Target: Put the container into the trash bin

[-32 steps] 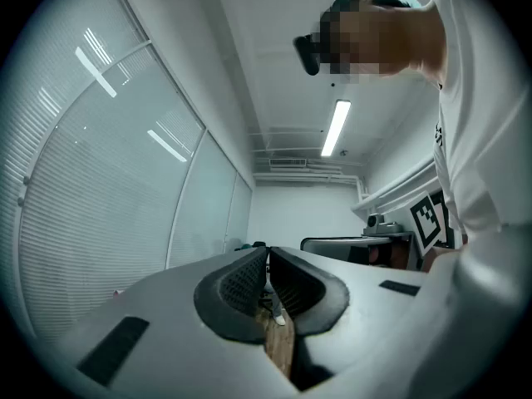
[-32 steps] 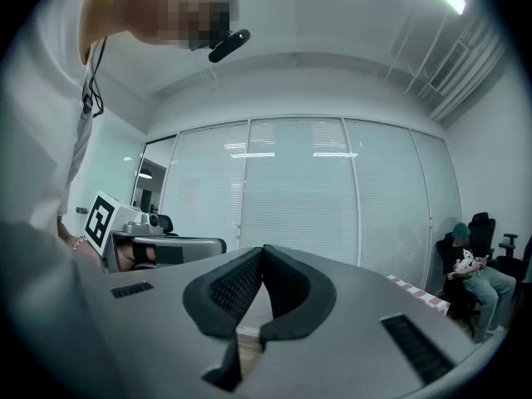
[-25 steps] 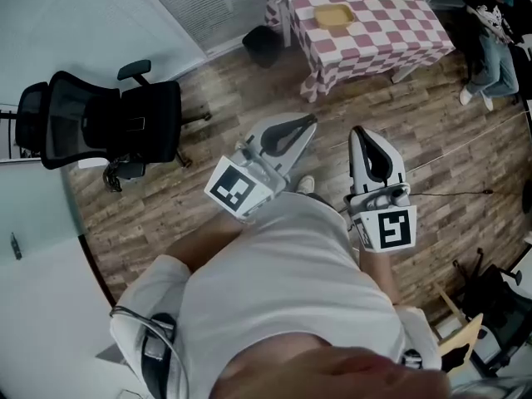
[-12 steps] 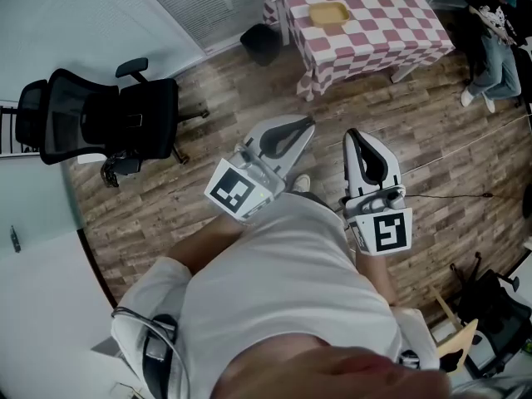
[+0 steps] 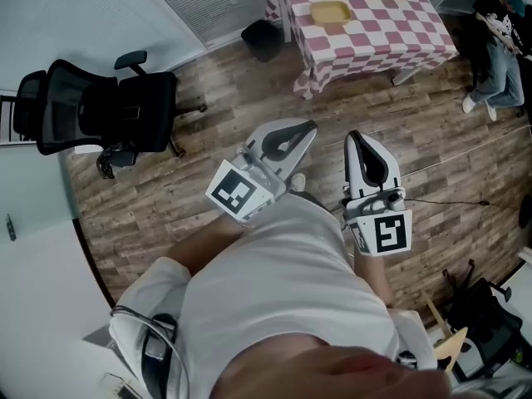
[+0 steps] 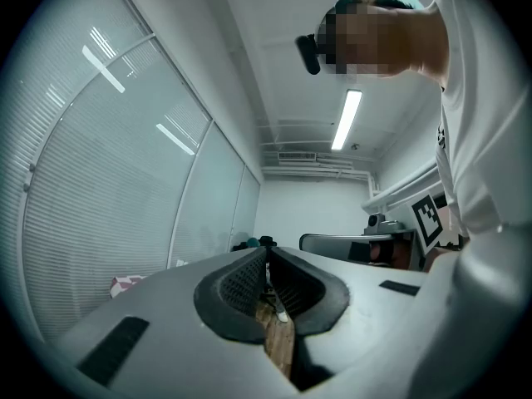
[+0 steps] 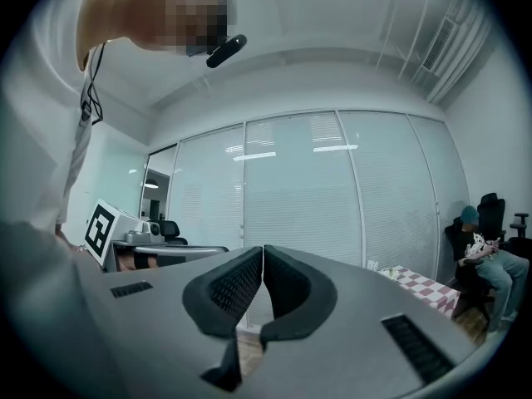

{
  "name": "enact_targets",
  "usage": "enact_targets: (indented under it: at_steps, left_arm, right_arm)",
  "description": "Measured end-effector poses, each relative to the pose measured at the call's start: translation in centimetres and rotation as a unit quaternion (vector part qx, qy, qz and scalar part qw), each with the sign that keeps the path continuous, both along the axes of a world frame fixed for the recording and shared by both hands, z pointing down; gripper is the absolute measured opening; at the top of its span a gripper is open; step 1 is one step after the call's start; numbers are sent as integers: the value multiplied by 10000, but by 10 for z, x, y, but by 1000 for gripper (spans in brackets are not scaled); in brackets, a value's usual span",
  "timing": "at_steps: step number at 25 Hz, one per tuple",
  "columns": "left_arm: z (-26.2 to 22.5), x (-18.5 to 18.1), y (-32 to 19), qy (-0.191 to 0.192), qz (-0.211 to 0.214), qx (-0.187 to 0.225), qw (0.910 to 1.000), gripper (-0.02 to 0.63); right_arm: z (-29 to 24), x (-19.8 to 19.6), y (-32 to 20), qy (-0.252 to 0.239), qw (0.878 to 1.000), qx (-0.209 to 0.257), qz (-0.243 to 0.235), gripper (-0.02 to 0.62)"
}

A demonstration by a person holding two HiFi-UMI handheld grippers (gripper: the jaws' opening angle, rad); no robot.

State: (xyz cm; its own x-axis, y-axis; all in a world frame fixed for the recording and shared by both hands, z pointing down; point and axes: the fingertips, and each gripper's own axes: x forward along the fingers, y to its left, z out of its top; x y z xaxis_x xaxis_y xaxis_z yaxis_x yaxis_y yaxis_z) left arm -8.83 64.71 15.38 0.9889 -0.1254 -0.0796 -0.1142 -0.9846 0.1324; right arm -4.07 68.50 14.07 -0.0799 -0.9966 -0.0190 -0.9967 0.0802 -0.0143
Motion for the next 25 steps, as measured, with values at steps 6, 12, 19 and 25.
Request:
enact_targets:
  at_steps: [6,12,19,25]
  left_arm:
    - [5,11,-22,-9,-57,-9,10000,41]
    - [11,23,-58,11,-153,-69,9999,41]
    - [13,33,-125,47,-294,-129,9995,41]
    - [12,47,-189,41,-266,-116,9996,41]
  right_arm:
    - [3,11,-22,-22,10000,-10,-31,32]
    - [12,21,-60,-2,9997,-144,-198,32]
    - [14,31,-130,34,9991,-214,-377,32]
    - [14,43,-195,24,9989,-259,-397,32]
